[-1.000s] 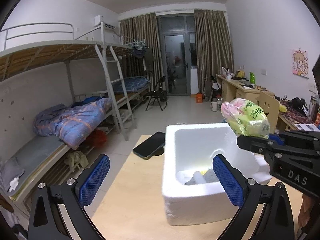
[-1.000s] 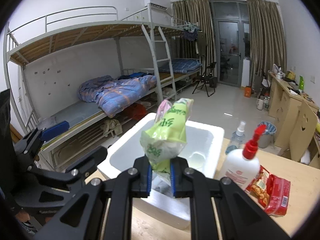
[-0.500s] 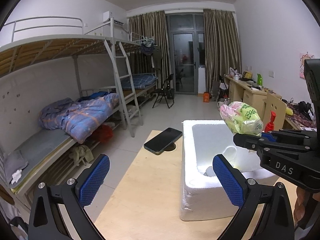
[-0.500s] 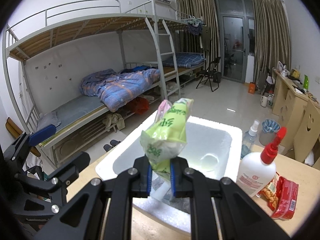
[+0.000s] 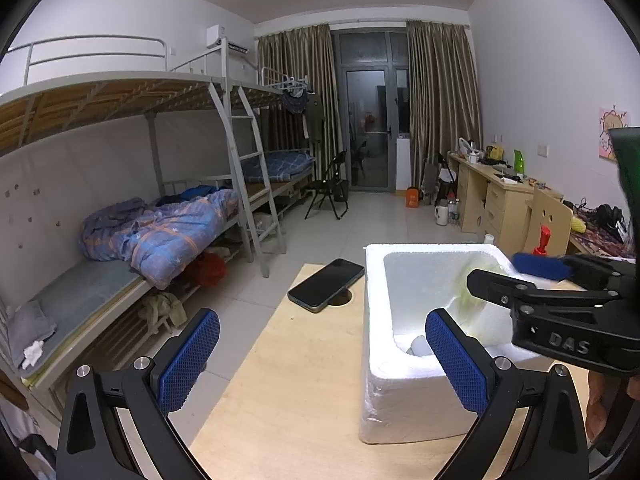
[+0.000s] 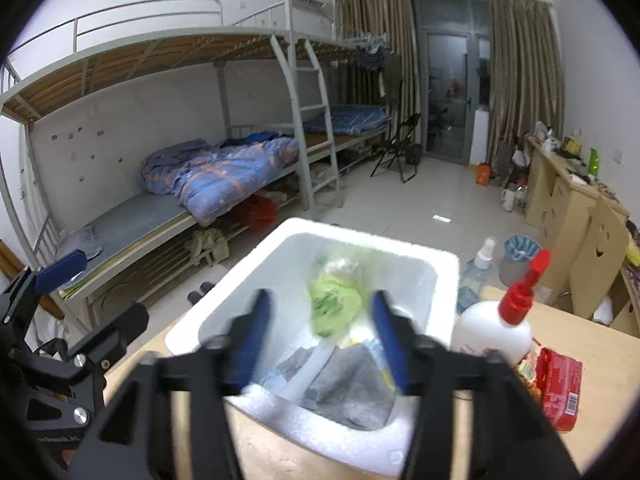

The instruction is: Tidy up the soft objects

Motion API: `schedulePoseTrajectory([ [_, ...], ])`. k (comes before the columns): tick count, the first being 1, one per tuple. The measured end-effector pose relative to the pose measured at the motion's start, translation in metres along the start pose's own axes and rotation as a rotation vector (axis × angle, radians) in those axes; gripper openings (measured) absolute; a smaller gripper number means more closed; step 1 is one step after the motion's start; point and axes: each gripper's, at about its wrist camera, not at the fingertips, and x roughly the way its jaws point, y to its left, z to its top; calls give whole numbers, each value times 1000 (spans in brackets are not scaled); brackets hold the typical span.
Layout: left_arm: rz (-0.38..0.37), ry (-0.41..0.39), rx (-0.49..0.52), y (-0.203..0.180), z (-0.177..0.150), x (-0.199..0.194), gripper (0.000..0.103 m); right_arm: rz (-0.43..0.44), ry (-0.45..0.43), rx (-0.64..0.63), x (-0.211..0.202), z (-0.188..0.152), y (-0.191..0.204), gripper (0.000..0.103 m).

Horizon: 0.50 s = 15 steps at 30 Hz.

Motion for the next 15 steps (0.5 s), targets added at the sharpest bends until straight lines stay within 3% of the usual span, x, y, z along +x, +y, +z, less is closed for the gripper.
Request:
schedulePoseTrajectory([
  [2, 2, -4, 0, 0, 0, -2, 103, -20, -23, -7, -5, 1, 1, 86],
  [5, 3, -6, -3, 0, 1, -2, 103, -27, -31, -12, -9, 2, -1, 93],
  [15, -2, -17, -4, -4, 1, -9, 103, -42, -47, -8, -19, 0, -7, 97],
])
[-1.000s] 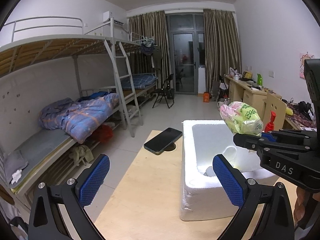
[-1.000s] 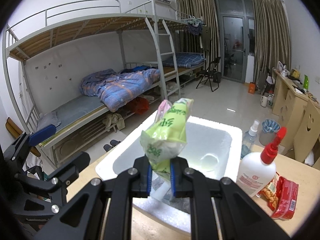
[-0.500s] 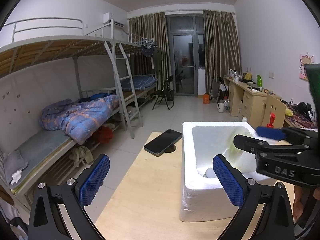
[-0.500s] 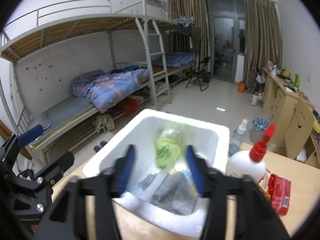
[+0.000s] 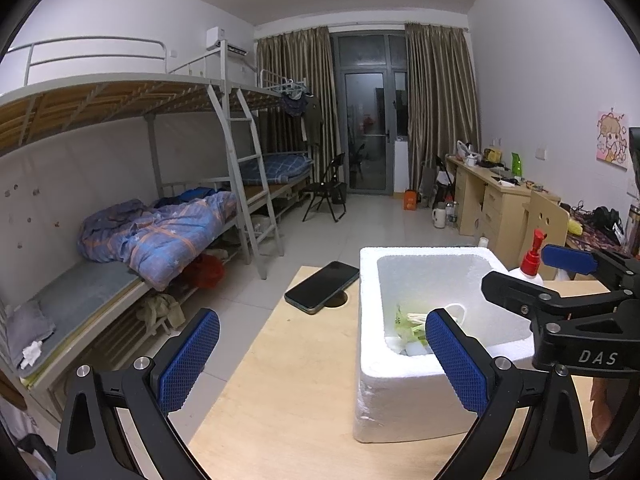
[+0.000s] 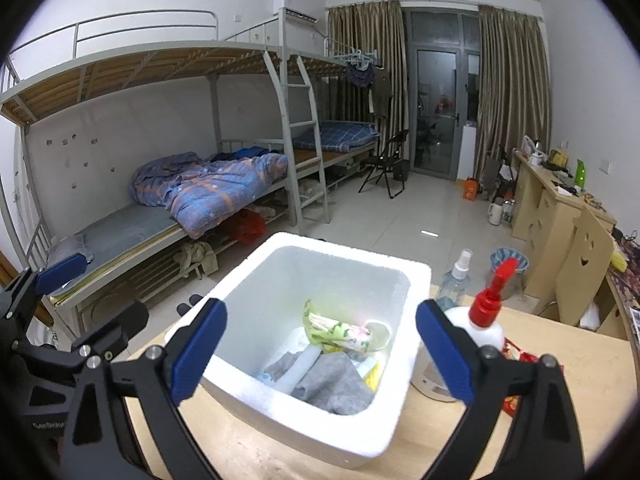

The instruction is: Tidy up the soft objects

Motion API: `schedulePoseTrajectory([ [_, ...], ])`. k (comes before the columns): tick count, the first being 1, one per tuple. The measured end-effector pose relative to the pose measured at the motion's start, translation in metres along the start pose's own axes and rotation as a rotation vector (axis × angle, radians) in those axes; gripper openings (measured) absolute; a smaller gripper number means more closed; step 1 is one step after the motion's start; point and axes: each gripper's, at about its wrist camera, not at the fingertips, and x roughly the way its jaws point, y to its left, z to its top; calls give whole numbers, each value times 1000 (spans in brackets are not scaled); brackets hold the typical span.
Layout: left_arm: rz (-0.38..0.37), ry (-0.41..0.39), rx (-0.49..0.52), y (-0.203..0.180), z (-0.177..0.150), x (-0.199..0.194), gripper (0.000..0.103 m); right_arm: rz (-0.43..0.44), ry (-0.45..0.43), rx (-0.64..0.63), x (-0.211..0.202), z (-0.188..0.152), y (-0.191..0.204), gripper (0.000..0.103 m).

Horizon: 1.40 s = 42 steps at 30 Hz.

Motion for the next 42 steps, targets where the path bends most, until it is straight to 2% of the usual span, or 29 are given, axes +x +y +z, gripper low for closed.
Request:
schedulePoseTrajectory([
  [11, -41, -9, 16, -16, -1, -14, 103, -63, -24, 58, -31, -12, -22, 97],
  [16, -69, -14, 30, -28, -1, -20, 103, -119, -47, 87, -56, -23, -38, 98],
  [27, -188, -23, 82, -82, -3, -35, 103, -261, -92, 202, -109, -61, -89, 101],
  [30, -209, -22, 84, -95, -4, -36, 103, -268, -82, 234, -112, -66, -98, 102],
  [36, -248, -25, 71, -108, -7, -40, 103, -284, -114, 244, -128, -74, -99, 103],
  [42, -246, -57, 64, -110, -10, -51, 103, -288, -139, 266, -140, -84, -101, 103],
])
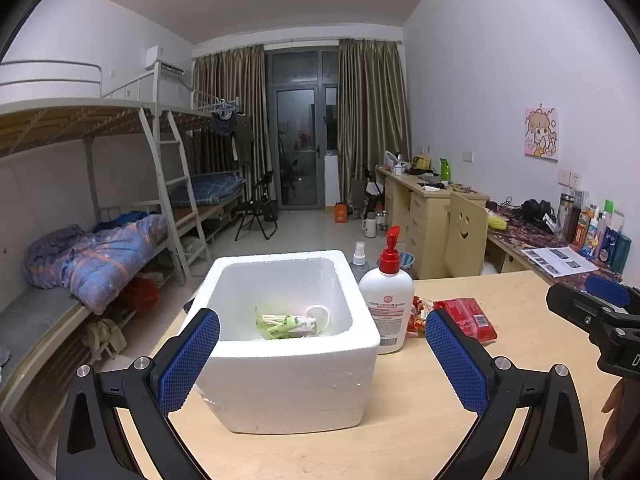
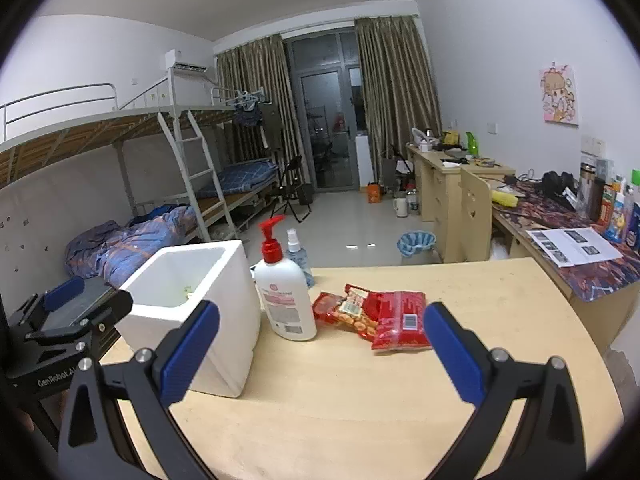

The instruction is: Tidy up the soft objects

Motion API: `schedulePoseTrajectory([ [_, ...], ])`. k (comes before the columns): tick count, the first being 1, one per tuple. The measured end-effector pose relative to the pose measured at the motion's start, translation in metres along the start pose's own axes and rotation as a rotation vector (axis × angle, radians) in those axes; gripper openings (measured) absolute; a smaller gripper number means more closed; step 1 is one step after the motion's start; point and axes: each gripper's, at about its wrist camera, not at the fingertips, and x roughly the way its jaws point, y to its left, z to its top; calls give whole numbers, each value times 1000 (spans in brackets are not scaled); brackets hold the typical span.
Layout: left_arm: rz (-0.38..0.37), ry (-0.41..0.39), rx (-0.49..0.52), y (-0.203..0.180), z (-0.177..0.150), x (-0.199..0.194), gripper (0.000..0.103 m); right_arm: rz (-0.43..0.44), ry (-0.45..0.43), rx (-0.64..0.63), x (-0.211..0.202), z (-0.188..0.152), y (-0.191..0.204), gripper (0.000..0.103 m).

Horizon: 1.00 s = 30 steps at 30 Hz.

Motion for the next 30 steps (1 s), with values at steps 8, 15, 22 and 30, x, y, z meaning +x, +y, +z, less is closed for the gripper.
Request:
schedulePoseTrajectory([
  [8, 0, -7, 12, -3, -5, -13, 103, 27, -7, -31, -16, -16, 0, 103],
  [15, 6, -37, 3, -3, -13, -26, 103, 52, -33, -55, -36, -35, 7, 103],
  [22, -12, -60, -24, 2, -29, -42, 103, 63, -42, -54, -43, -51, 9, 103],
  [30, -35, -82, -27, -1, -56, -57, 103, 50, -57, -51, -52, -72, 12, 103],
])
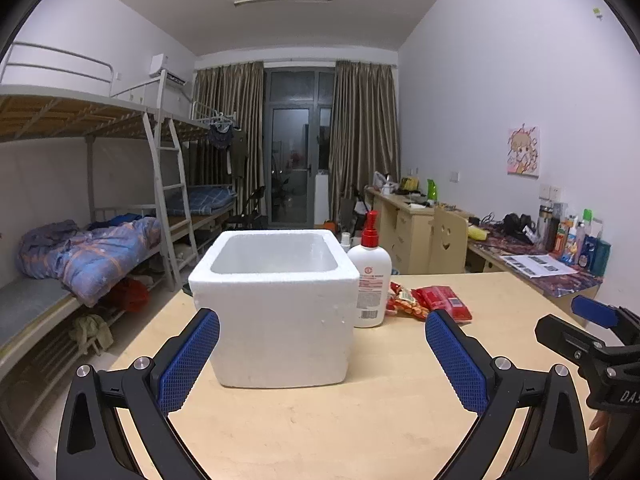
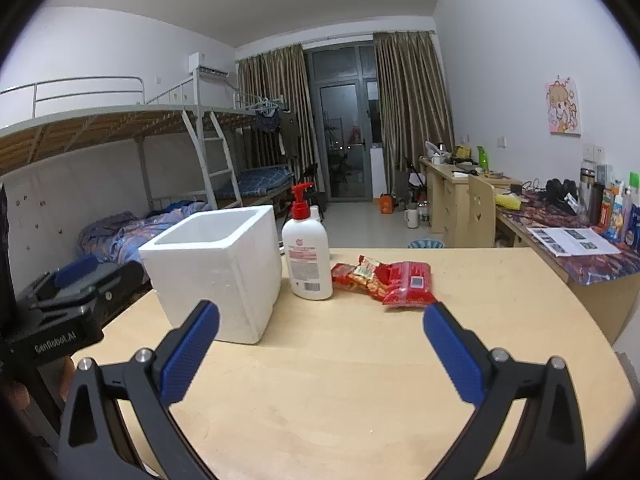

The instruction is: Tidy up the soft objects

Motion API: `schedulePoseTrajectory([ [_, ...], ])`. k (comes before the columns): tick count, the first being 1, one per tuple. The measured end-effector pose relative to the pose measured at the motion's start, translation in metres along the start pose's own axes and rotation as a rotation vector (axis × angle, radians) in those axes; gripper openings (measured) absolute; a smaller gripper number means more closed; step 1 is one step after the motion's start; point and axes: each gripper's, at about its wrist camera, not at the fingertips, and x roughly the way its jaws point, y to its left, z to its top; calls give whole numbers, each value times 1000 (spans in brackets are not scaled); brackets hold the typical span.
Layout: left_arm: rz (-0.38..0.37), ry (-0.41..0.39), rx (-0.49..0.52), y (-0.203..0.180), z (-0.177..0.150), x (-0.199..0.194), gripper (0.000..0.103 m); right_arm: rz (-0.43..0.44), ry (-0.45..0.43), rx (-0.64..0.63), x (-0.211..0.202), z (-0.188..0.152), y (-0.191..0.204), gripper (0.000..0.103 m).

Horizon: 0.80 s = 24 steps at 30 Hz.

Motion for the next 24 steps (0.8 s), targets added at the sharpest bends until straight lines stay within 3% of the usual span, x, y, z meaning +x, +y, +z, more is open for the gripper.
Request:
schedulePoseTrajectory([
  [7, -1, -48, -4, 2, -26, -16, 103, -13, -44, -14, -9, -22, -1, 103],
  [18, 14, -5, -46, 13, -45, -11, 103, 34, -51, -15, -8, -26, 7, 103],
  [24, 10, -29, -39, 11, -44, -19, 103, 41, -67, -10, -18, -28, 10, 103],
])
